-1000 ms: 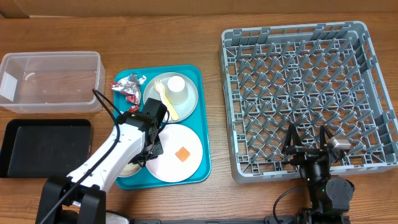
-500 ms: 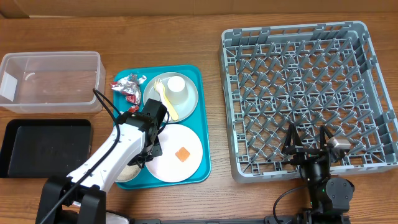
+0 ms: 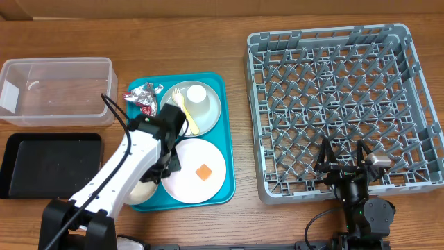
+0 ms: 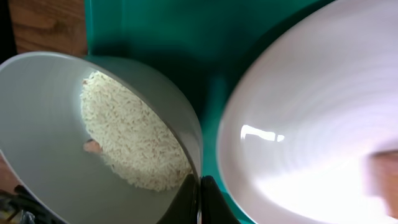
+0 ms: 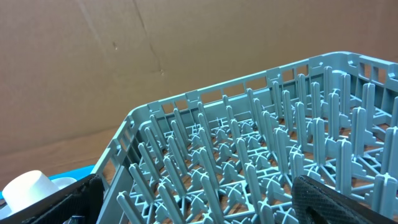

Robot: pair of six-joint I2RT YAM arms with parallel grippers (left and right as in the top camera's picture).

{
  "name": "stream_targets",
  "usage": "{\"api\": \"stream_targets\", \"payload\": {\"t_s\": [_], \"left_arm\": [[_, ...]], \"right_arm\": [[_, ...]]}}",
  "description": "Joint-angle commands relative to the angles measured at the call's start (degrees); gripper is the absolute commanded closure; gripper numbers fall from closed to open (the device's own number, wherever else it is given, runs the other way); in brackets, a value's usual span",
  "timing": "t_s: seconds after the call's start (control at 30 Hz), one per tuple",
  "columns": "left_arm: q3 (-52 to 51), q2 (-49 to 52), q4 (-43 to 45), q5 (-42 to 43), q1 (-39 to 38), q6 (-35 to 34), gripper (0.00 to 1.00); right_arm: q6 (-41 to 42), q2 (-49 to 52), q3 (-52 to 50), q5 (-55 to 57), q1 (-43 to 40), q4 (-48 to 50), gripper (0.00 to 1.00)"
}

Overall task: Sort waste into correct bins and load items into the dishwasher rack
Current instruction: 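Lift the bowl and carry it left over the black tray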

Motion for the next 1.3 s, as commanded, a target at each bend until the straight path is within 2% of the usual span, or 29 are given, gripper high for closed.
{"api": "stream_targets", "payload": {"t_s": [0.0, 0.3, 0.53, 0.67, 0.8, 0.97, 1.1, 1.27], "left_arm": [[8.6, 0.1, -4.5, 2.4, -0.3, -0.4, 0.96], [24.3, 0.0, -17.6, 2.8, 2.3, 0.7, 0.96], [31.7, -1.2, -24.1, 3.8, 10.7, 2.6, 0.96], [34.2, -3.6, -24.0, 5.8, 18.3, 6.6, 0.96], [34.5, -6.5, -22.1, 11.0, 29.4, 13.4, 0.96], [34.3, -6.3, -19.8, 12.5, 40.8, 17.1, 0.96], [34.3, -5.5, -16.9, 19.0, 47.7, 21.3, 0.96], [34.3, -4.0, -13.9, 25.2, 52.6, 23.7, 0.96]], "right_arm": [[-0.4, 0.0, -0.6, 0.3, -0.3, 0.2, 0.00], [-0.4, 0.0, -0.6, 0.3, -0.3, 0.2, 0.00], [-0.4, 0.0, -0.6, 0.3, -0.3, 0.2, 0.00], [-0.4, 0.0, -0.6, 0.3, -0.3, 0.2, 0.00], [-0.4, 0.0, -0.6, 0.3, -0.3, 0.2, 0.00], [-0.4, 0.0, -0.6, 0.3, -0.3, 0.2, 0.00], [-0.4, 0.0, -0.6, 0.3, -0.3, 0.2, 0.00], [-0.4, 0.0, -0.6, 0.3, -0.3, 0.2, 0.00]]}}
